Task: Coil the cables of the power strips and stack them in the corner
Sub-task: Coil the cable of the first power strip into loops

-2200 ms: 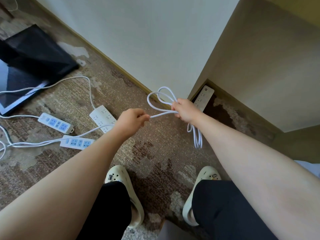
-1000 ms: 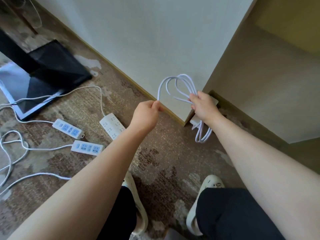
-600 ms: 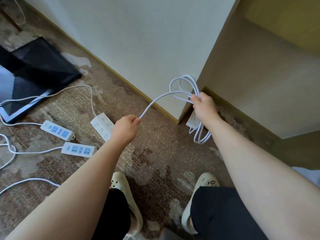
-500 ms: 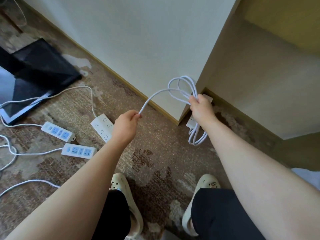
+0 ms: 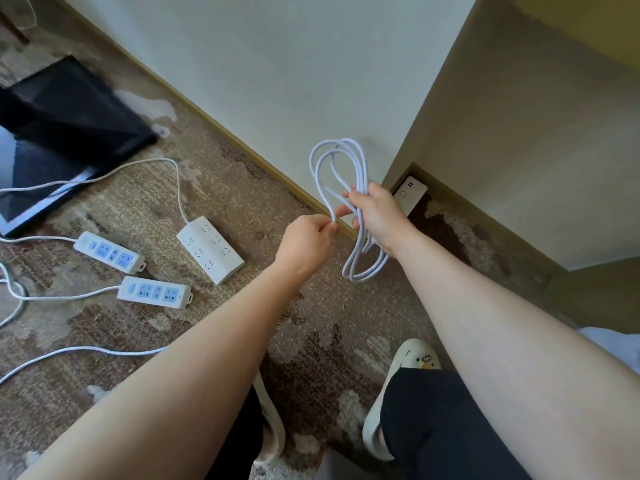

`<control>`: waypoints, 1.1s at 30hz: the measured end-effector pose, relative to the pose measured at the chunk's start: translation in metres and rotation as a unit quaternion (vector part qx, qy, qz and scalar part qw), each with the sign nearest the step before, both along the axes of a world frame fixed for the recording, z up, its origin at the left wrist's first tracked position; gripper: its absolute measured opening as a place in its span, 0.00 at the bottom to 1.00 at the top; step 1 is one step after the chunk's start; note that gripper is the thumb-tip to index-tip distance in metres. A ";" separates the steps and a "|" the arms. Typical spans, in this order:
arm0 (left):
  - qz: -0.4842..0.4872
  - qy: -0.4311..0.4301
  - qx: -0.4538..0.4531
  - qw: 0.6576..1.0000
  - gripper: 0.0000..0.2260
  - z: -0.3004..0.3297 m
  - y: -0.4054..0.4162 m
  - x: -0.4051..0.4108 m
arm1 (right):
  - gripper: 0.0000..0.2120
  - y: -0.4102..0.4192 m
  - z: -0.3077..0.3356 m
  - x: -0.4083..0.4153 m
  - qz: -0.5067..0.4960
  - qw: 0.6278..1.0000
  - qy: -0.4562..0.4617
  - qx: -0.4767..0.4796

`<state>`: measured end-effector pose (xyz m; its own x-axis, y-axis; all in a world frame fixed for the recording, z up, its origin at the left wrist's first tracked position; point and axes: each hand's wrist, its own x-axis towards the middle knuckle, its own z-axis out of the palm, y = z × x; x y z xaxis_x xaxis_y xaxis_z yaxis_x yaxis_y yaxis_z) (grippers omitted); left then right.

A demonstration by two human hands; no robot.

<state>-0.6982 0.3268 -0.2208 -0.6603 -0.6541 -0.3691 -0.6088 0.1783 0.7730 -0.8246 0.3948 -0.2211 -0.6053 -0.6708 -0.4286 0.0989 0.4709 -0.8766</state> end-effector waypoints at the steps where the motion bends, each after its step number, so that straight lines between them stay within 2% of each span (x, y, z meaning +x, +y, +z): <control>1: -0.009 -0.005 -0.009 1.000 0.12 0.000 -0.002 0.000 | 0.08 0.000 0.000 0.001 0.009 1.000 -0.003 0.002; 6: -0.034 -0.008 -0.063 0.997 0.12 0.003 0.001 -0.005 | 0.11 -0.003 0.002 0.004 0.024 0.999 -0.026 -0.016; 10: -0.098 -0.038 -0.092 0.990 0.13 0.006 0.007 -0.011 | 0.11 -0.005 0.005 0.005 0.007 0.997 -0.074 -0.038; 14: -0.089 -0.032 -0.044 0.995 0.15 0.005 0.009 -0.009 | 0.11 -0.006 0.008 0.004 0.012 0.999 -0.046 -0.024; 18: -0.127 -0.065 -0.040 0.989 0.15 -0.002 0.001 0.007 | 0.11 -0.004 0.010 -0.003 0.003 1.000 -0.006 -0.001; 21: -0.107 -0.041 -0.030 0.993 0.15 -0.006 0.000 0.014 | 0.11 -0.003 0.010 0.000 -0.004 1.000 -0.022 -0.004; 26: -0.049 -0.001 0.005 0.999 0.15 -0.006 0.010 0.010 | 0.11 -0.004 0.012 0.007 0.003 0.996 -0.060 -0.062; 31: -0.095 -0.040 0.050 0.993 0.18 -0.008 0.000 0.021 | 0.08 -0.001 0.013 0.003 -0.019 1.000 -0.009 -0.023; 33: -0.129 -0.054 0.056 0.989 0.16 -0.012 -0.005 0.035 | 0.08 -0.002 0.013 -0.003 -0.032 0.999 0.004 -0.017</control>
<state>-0.6629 0.3216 -0.2327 -0.7526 -0.4204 -0.5068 -0.6341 0.2555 0.7298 -0.8281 0.3926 -0.2086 -0.6510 -0.6442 -0.4014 0.1209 0.4341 -0.8927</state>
